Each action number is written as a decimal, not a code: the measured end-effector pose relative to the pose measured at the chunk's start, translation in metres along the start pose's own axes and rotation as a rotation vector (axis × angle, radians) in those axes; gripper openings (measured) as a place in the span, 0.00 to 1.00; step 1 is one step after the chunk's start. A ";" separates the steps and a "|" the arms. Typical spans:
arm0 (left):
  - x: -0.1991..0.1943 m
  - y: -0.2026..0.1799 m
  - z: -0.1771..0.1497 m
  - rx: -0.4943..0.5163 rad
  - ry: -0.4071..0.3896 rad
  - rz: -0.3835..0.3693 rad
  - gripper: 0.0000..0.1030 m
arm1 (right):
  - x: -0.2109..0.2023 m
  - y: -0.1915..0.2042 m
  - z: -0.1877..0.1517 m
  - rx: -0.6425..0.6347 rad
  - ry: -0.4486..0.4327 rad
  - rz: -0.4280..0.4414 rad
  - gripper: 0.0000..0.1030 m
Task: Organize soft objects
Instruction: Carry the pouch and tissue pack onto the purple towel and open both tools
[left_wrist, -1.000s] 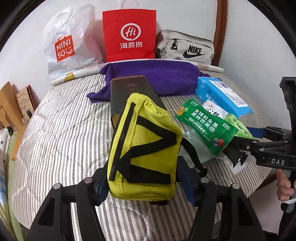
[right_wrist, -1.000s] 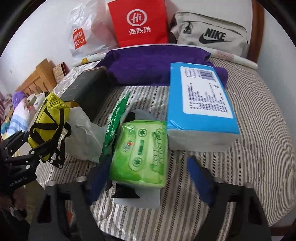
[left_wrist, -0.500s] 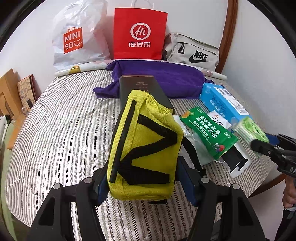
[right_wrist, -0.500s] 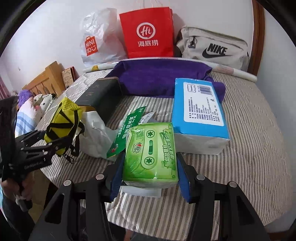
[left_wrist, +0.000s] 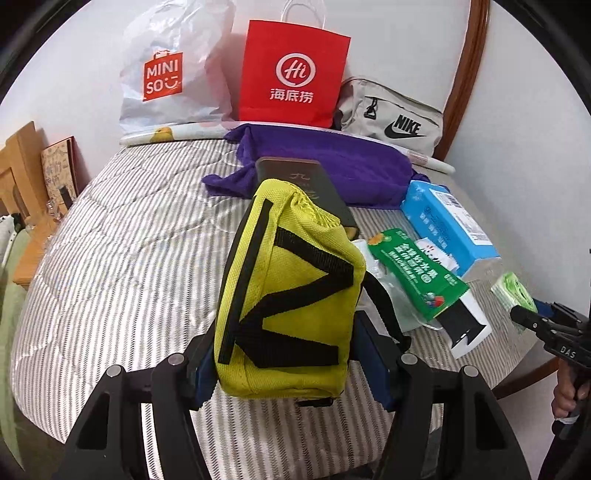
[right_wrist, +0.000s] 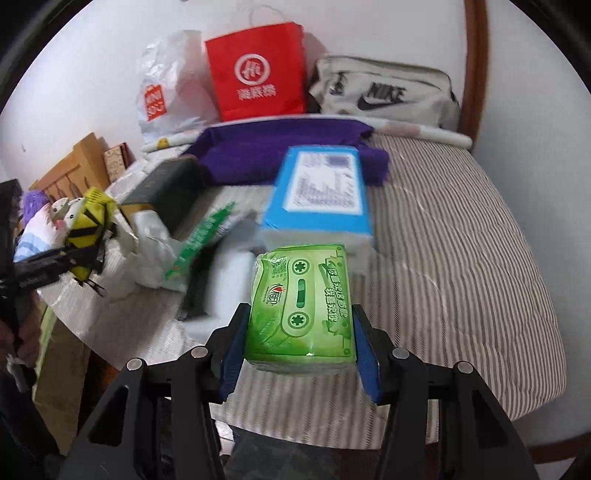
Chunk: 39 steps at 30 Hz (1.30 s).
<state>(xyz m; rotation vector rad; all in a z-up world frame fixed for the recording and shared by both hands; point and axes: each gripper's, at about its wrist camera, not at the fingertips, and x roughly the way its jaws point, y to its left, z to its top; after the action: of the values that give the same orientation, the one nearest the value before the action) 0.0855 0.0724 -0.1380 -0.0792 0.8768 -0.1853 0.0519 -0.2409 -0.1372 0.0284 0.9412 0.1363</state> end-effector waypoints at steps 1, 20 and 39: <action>0.000 0.002 -0.001 -0.004 0.004 0.007 0.61 | 0.004 -0.004 -0.002 0.011 0.007 -0.002 0.51; -0.015 0.009 0.024 -0.037 -0.008 0.010 0.61 | 0.023 -0.027 -0.006 0.054 0.020 0.019 0.50; -0.029 0.009 0.069 -0.041 -0.042 -0.008 0.61 | -0.020 -0.019 0.039 0.005 -0.080 0.051 0.50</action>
<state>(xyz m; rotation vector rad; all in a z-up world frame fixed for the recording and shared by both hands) 0.1220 0.0861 -0.0733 -0.1240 0.8386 -0.1728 0.0735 -0.2609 -0.0995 0.0626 0.8608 0.1786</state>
